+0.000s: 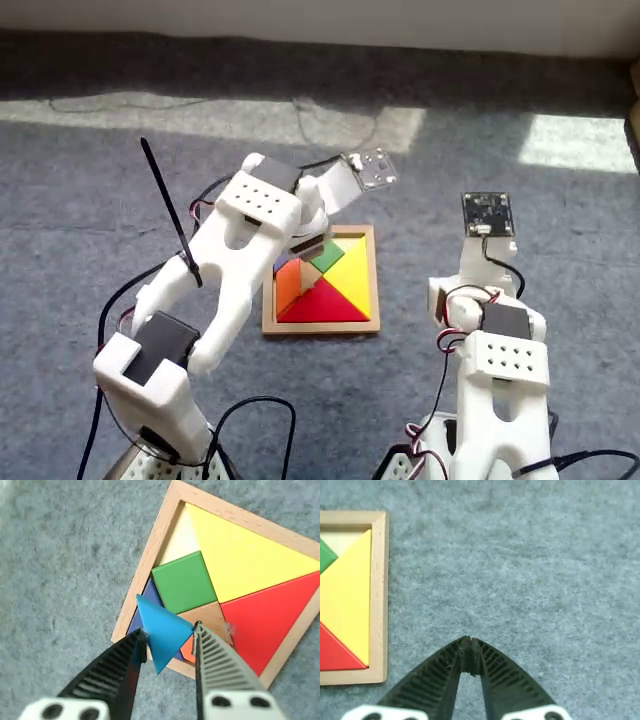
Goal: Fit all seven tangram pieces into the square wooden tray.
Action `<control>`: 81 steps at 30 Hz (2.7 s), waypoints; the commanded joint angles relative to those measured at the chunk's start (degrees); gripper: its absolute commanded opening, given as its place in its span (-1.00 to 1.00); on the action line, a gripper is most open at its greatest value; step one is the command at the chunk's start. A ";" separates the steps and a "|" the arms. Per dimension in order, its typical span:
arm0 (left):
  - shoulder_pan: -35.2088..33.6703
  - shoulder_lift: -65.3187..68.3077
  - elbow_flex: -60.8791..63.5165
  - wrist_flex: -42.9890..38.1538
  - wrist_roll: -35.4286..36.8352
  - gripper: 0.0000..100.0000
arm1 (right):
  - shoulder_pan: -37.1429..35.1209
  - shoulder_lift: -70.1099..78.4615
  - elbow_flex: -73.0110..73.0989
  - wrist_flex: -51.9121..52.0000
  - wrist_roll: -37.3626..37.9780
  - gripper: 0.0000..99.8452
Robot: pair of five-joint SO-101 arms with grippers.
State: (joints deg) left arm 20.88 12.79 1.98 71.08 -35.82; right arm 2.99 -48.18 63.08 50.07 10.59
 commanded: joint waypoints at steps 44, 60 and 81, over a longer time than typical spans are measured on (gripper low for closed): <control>1.54 24.40 -31.69 14.24 -9.32 -0.50 | 2.42 -1.19 -0.40 -2.42 -2.11 -0.98; -0.31 24.40 -28.97 1.41 -4.04 -0.50 | 2.24 -1.19 -0.40 -2.42 -2.11 -0.98; 2.33 20.70 -28.97 -1.05 8.00 -0.50 | 2.15 -1.19 -0.40 -2.51 -2.02 -0.98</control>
State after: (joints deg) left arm 21.58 34.33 -26.68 72.31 -31.34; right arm 4.84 -48.18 63.08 48.66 9.01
